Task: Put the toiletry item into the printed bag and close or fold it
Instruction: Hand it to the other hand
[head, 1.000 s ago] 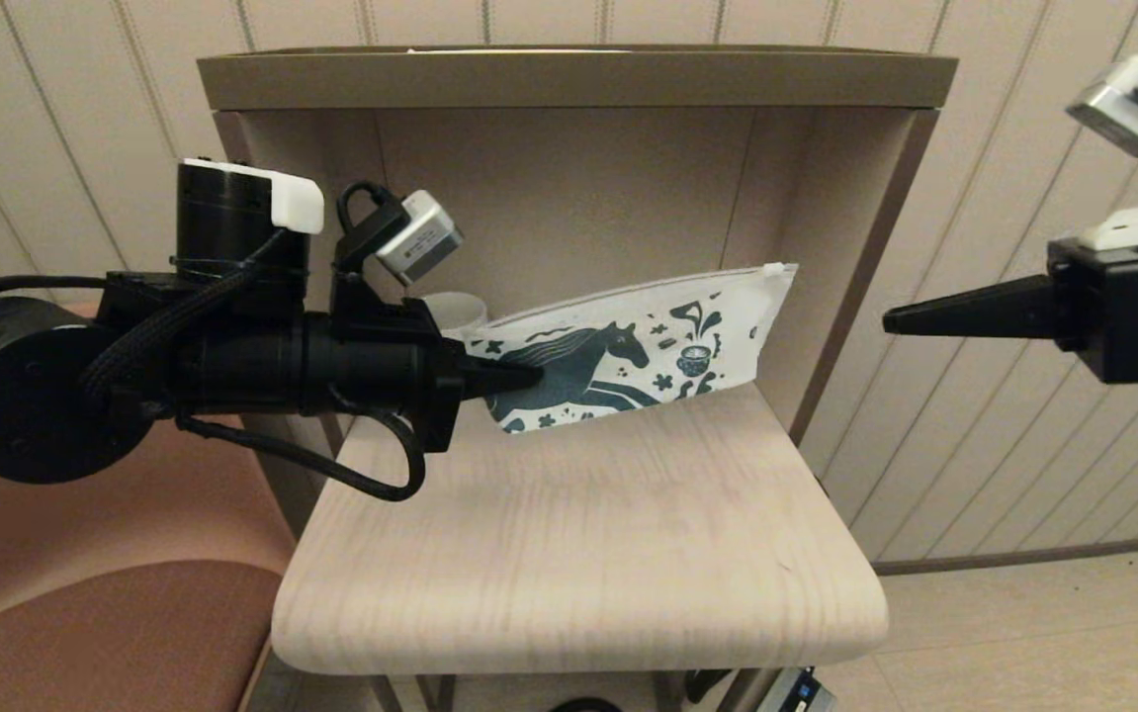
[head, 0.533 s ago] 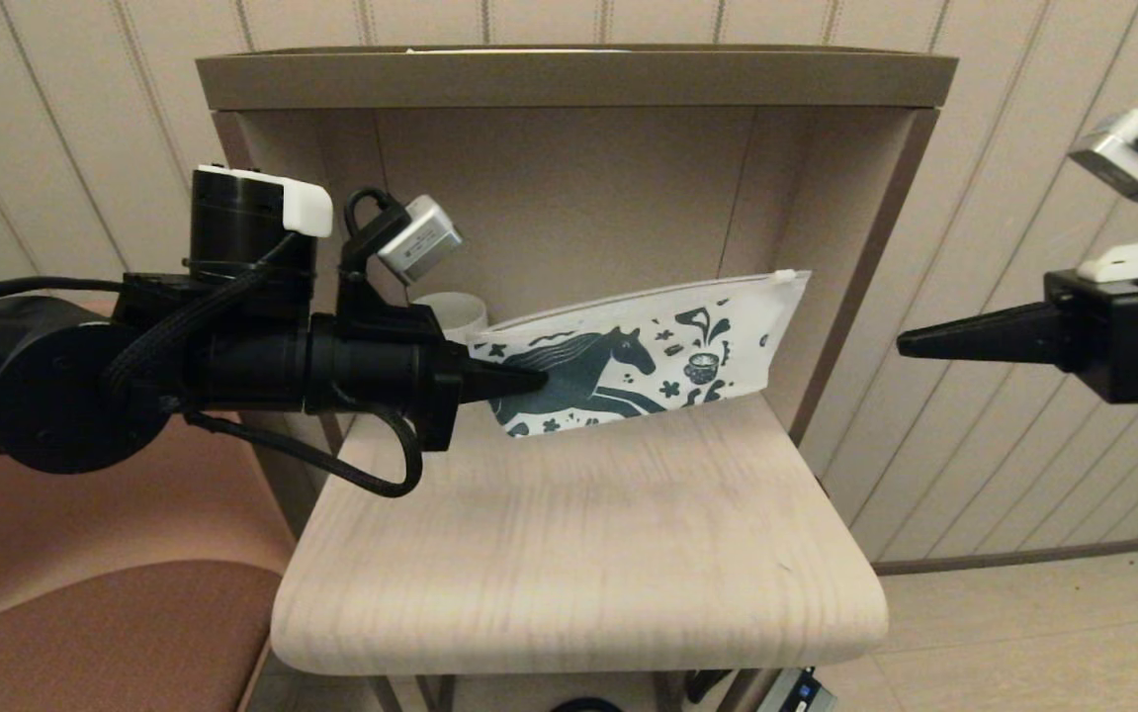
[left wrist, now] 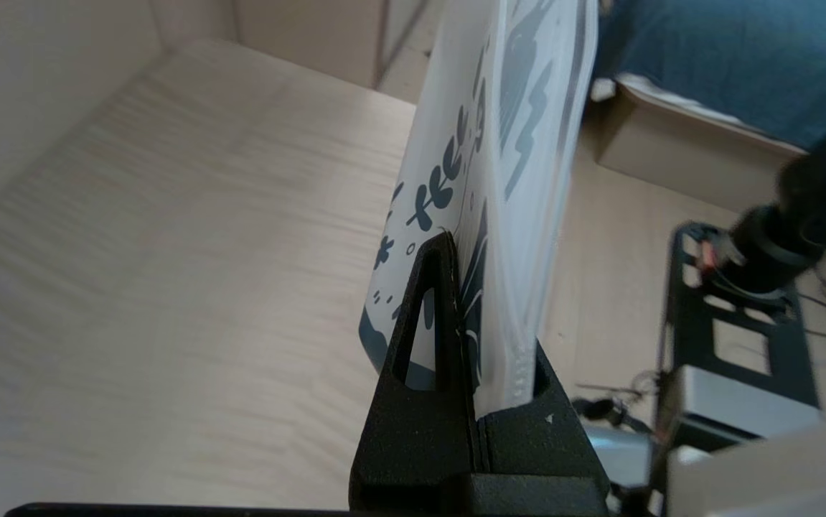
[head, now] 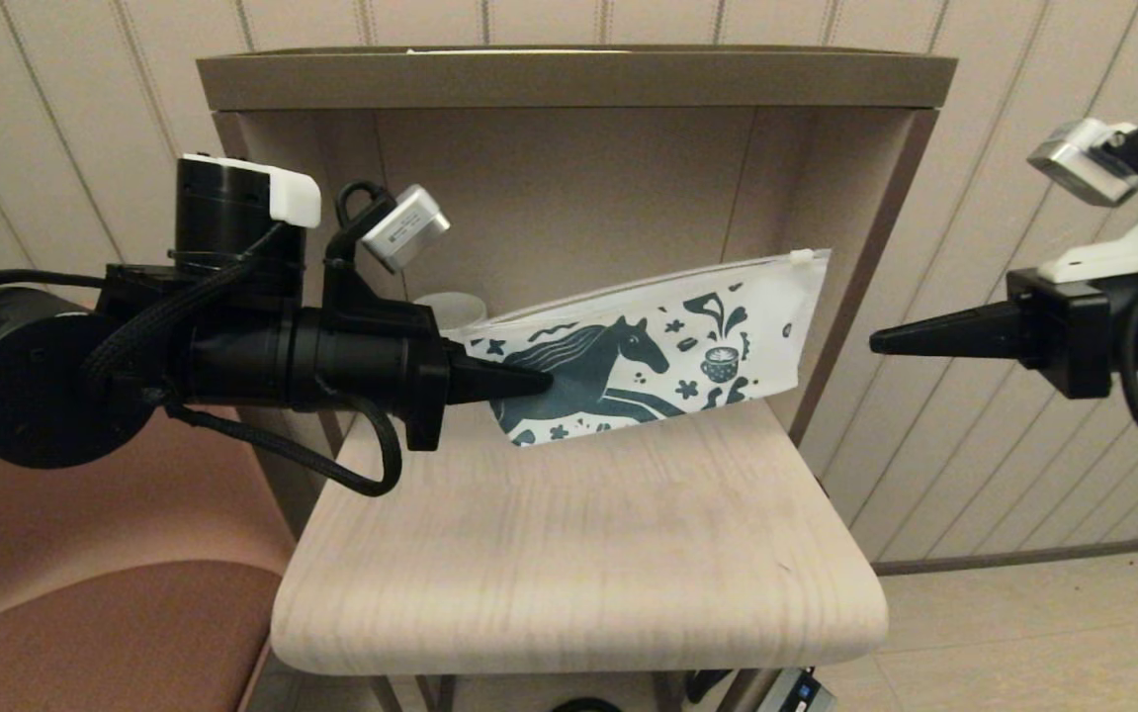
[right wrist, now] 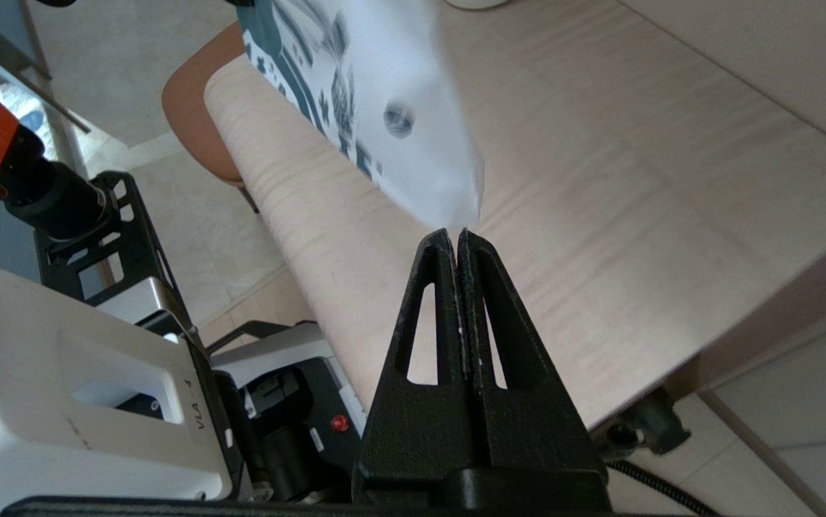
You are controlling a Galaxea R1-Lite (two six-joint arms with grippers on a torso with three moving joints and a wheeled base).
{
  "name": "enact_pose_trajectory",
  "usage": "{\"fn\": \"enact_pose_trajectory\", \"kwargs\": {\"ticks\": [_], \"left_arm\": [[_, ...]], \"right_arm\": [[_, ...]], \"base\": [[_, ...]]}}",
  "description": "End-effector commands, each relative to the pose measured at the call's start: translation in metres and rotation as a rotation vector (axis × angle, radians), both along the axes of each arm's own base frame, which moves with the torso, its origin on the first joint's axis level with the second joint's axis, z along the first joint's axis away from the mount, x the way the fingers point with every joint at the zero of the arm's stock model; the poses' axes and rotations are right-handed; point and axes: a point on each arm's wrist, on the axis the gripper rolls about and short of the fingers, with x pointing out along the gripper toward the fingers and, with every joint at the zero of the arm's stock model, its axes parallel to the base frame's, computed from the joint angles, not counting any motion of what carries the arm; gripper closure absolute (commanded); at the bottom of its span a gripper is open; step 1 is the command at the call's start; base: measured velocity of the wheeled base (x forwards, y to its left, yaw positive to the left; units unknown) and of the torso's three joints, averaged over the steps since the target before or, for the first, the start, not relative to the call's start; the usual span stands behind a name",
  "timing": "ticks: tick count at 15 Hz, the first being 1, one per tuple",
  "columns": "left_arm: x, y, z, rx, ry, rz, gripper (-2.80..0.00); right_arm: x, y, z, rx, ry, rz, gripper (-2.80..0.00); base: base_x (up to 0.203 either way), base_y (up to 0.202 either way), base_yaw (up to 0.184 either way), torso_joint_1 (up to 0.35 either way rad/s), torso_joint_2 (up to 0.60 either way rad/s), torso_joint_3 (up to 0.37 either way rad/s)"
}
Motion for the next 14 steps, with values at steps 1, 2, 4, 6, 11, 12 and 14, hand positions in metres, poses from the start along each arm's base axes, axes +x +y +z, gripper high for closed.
{"fn": "enact_pose_trajectory", "kwargs": {"ticks": [1,2,4,6,11,12,14], "left_arm": [[0.0,0.0,0.002,-0.004,-0.006,-0.004,0.0],[-0.001,0.001,0.002,-0.004,-0.007,-0.004,0.0],[-0.001,0.0,0.002,-0.004,-0.008,-0.005,0.0],[-0.002,0.001,0.002,-0.004,-0.008,-0.006,0.0],[-0.004,0.002,0.005,-0.008,-0.015,-0.007,0.0],[-0.006,0.003,0.006,-0.01,-0.017,-0.007,0.0],[-0.005,0.002,0.006,-0.01,-0.017,-0.007,0.0]], "right_arm": [[0.007,0.001,-0.001,0.002,0.004,0.01,0.0],[0.007,0.001,-0.001,0.003,0.004,0.011,0.0],[0.005,0.003,-0.001,0.002,0.008,0.016,0.0],[0.005,0.002,-0.008,-0.004,0.019,0.013,-2.8],[0.004,0.005,-0.001,-0.003,-0.035,0.024,0.0],[0.004,0.007,0.001,-0.004,-0.04,0.031,0.0],[0.004,0.009,0.004,-0.005,-0.052,0.037,0.0]], "base": [[0.0,0.0,0.0,0.0,0.0,0.0],[0.0,0.0,0.0,0.0,0.0,0.0],[0.0,0.0,0.0,0.0,0.0,0.0],[0.0,0.0,0.0,0.0,0.0,0.0],[0.0,0.0,0.0,0.0,0.0,0.0],[0.0,0.0,0.0,0.0,0.0,0.0],[0.0,0.0,0.0,0.0,0.0,0.0]]}}
